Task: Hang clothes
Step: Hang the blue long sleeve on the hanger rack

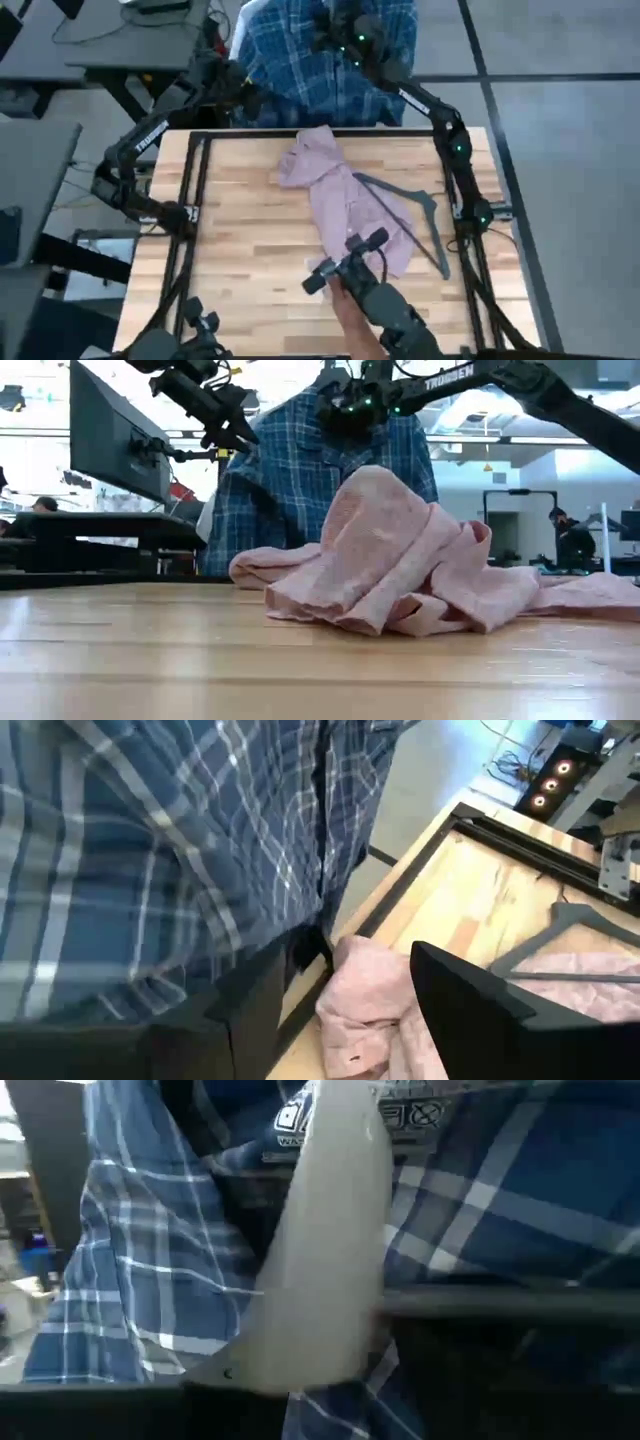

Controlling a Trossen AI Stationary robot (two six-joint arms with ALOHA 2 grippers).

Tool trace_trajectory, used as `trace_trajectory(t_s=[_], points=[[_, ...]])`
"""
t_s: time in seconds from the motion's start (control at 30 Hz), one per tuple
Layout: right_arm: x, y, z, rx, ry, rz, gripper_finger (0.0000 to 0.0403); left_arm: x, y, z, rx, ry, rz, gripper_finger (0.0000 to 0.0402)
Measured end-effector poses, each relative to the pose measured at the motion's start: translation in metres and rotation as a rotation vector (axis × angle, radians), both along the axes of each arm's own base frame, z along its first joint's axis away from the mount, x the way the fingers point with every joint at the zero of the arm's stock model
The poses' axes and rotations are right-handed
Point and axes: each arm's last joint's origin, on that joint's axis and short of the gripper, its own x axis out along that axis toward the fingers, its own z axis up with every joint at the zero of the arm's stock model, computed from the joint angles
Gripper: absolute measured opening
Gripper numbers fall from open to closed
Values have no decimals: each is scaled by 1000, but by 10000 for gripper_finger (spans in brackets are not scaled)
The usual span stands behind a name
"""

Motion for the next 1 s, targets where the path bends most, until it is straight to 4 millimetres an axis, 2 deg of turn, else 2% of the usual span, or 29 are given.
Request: trace_trajectory(t_s=[0.13, 0.33, 0.73, 0.83, 1.0], points=[[-9, -8, -5, 64, 22, -22, 139, 0, 0, 0, -1, 0, 0, 201], [-2, 0, -4, 52, 77, 13, 127, 0, 0, 0, -3, -2, 2, 201], [-4, 49, 22, 68, 314, 108, 129, 0, 0, 0, 0, 0, 0, 201], [-12, 62, 29, 118, 375, 141, 138, 0, 0, 0, -1, 1, -1, 201], [-36, 92, 41, 258, 507, 233, 183, 0, -1, -1, -3, 17, -10, 201]])
